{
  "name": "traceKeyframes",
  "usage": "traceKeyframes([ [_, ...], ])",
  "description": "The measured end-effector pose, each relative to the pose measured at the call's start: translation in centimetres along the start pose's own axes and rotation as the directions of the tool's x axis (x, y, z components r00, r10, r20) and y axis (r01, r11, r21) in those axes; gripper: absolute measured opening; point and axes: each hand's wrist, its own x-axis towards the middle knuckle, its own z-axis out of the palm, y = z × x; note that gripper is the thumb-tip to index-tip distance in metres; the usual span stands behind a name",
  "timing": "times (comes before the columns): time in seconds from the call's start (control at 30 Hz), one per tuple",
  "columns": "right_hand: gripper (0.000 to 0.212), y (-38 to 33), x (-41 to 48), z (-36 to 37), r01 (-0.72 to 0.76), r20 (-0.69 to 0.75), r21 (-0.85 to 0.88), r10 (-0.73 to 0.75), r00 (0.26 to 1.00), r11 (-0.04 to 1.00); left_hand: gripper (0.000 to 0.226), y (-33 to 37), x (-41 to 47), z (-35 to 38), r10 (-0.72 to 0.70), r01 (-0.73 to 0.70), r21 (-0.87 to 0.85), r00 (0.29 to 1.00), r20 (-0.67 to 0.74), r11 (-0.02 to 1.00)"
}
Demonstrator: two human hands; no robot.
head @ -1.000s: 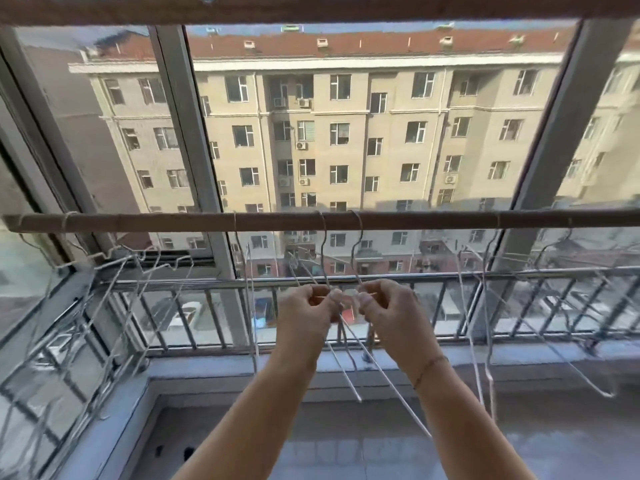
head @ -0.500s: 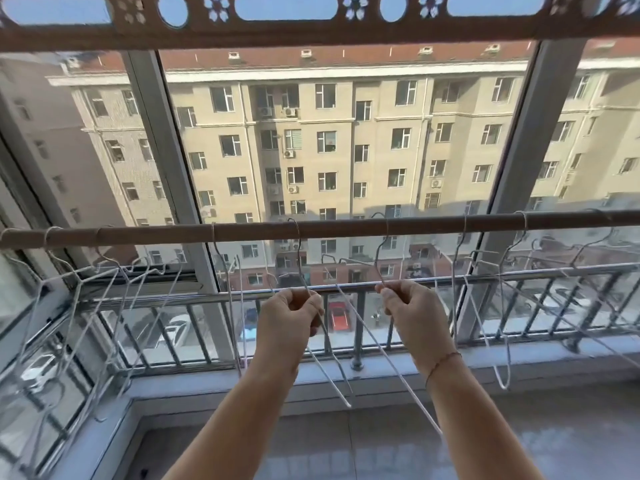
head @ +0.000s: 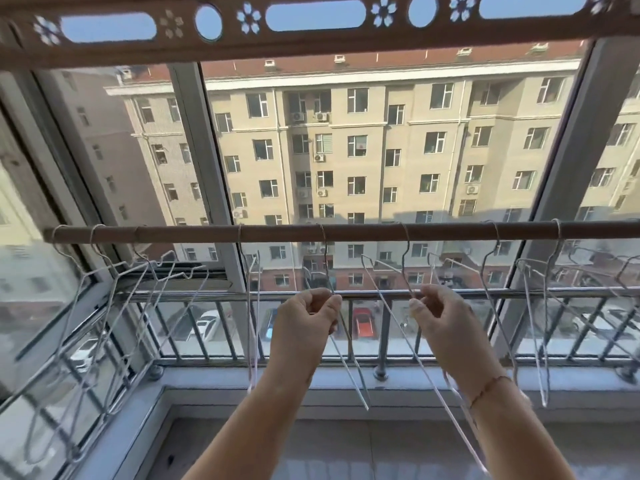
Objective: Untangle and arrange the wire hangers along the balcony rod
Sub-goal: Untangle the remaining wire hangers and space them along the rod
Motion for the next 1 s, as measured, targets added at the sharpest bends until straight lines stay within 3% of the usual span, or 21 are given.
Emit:
traceKeyframes([
  [0.1, 0.04, -2.1, -1.6, -0.1, 0.098, -0.088, -0.093, -0.106, 0.99, 0.991, 0.01, 0.9, -0.7, -2.9, 0.097, -0.093, 0.051, 0.992, -0.08, 0.994],
  [0.23, 0.035, -7.0, -5.0, 1.4, 0.316, -0.19, -0.057, -0.321, 0.928, 0.947, 0.01, 1.6, -1.3, -8.5, 0.233, -0.201, 0.15, 0.941, -0.245, 0.968],
  [0.37, 0.024, -11.7, -8.2, 5.9, 0.415, -0.007, 0.078, -0.416, 0.909, 0.906, 0.01, 1.8, -0.8, -15.0, 0.266, -0.233, 0.128, 0.868, -0.42, 0.964],
  [0.53, 0.025, -15.9, -10.8, 13.8, 0.41, 0.178, 0.161, -0.435, 0.883, 0.898, 0.014, 0.3, 1.2, -23.5, 0.279, -0.187, 0.219, 0.792, -0.543, 0.958],
  [0.6, 0.029, -17.3, -11.0, 17.1, 0.376, 0.198, 0.16, -0.403, 0.894, 0.913, 0.016, -0.2, 1.8, -25.9, 0.284, -0.152, 0.281, 0.803, -0.525, 0.948],
  [0.8, 0.043, -19.1, -8.9, 26.7, 0.153, 0.231, 0.139, -0.182, 0.956, 0.979, 0.034, -1.7, 4.1, -29.2, 0.226, -0.072, 0.431, 0.921, -0.318, 0.9],
  [1.0, 0.036, -19.5, -7.5, 30.8, 0.038, 0.211, 0.092, -0.057, 0.976, 0.995, 0.043, -2.4, 5.4, -29.7, 0.147, -0.036, 0.437, 0.964, -0.222, 0.899],
])
